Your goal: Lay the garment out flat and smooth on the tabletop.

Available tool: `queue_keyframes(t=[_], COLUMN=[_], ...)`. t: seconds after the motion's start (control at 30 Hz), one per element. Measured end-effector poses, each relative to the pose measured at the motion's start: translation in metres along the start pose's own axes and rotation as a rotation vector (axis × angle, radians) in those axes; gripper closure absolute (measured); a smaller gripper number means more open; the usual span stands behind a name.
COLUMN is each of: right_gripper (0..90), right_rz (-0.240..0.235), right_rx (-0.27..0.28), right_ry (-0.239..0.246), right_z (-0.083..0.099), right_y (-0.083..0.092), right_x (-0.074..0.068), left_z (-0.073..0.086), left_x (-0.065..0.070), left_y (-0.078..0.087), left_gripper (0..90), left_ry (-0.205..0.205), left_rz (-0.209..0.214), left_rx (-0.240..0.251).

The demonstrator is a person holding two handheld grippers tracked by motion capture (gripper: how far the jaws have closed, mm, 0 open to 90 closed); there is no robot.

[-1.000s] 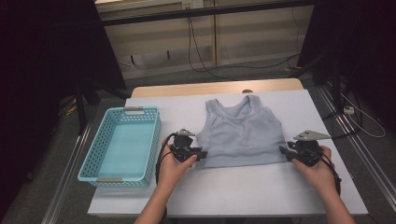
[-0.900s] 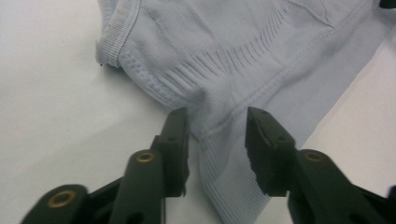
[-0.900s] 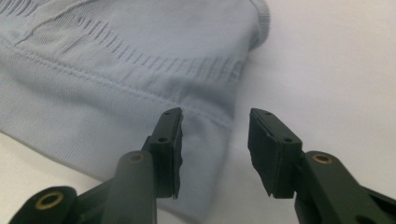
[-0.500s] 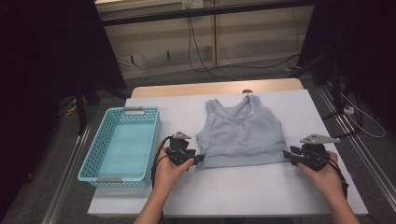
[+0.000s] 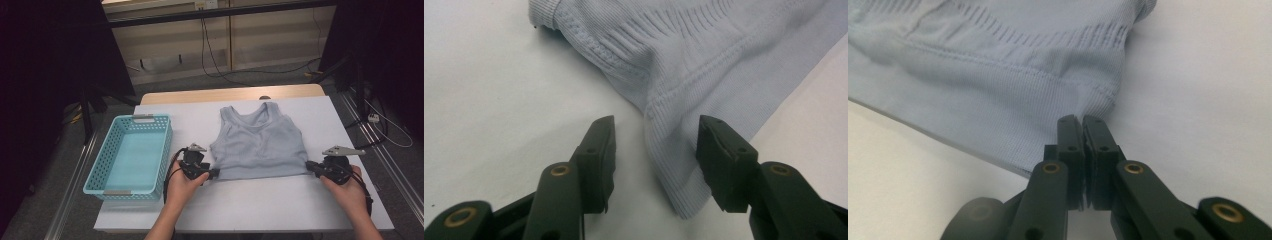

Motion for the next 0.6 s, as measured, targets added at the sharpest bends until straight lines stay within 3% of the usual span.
queue_keyframes(t=[0.1, 0.17, 0.23, 0.3, 0.4, 0.47, 0.6], right_gripper=[88.1, 88.1, 88.1, 88.1, 88.1, 88.1, 88.1], right_rz=[0.0, -0.005, -0.016, -0.016, -0.015, -0.009, -0.005], right_rx=[-0.001, 0.008, 0.017, 0.023, 0.023, 0.014, 0.021], right_ry=[0.004, 0.012, -0.002, -0.004, 0.001, 0.014, 0.021], right_z=[0.003, 0.005, 0.006, 0.007, 0.008, 0.009, 0.008], right_y=[0.004, 0.008, 0.012, 0.015, 0.015, 0.015, 0.016], right_x=[-0.002, -0.002, -0.003, -0.003, -0.004, -0.005, -0.007], left_z=[-0.001, -0.003, -0.004, -0.005, -0.005, -0.005, -0.009], left_x=[0.002, 0.005, 0.007, 0.008, 0.006, 0.005, 0.006], left_y=[-0.001, -0.003, -0.004, -0.005, -0.005, -0.005, -0.003], left_gripper=[54.5, 55.6, 64.0, 67.9, 73.4, 79.8, 82.8], left_ry=[0.001, -0.009, -0.003, -0.027, -0.004, 0.015, 0.019], left_rz=[0.031, 0.024, 0.053, 0.035, 0.035, 0.064, 0.069], left_rx=[-0.004, -0.01, -0.019, -0.034, -0.034, -0.041, -0.052])
Point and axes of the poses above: each handheld gripper's, and its own axes: y roughly backward along the jaws, z roughly out of its underside, x roughly to its right, the point moved 1 cm from there along -y, roughly forward along the jaws, and after that the axes turned 13 degrees about -y, right-handed, at the moved point
